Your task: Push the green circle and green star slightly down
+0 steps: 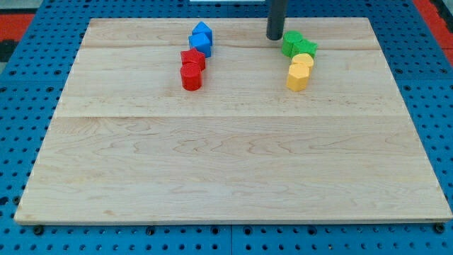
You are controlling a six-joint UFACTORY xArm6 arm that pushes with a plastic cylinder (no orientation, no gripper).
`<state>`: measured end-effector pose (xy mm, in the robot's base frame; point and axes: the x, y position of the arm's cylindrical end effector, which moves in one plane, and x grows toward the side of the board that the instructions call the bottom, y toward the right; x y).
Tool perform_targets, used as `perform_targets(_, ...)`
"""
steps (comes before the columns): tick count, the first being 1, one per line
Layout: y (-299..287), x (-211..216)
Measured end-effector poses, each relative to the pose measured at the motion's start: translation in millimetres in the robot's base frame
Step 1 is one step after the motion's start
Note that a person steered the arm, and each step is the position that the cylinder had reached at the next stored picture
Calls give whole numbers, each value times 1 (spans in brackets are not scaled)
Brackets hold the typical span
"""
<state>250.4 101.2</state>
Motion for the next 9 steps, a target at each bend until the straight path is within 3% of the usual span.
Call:
perform_targets(2, 44, 26)
perform_targets(5, 53, -16)
perform_targets(7, 53, 21)
perform_targets(9, 53, -16)
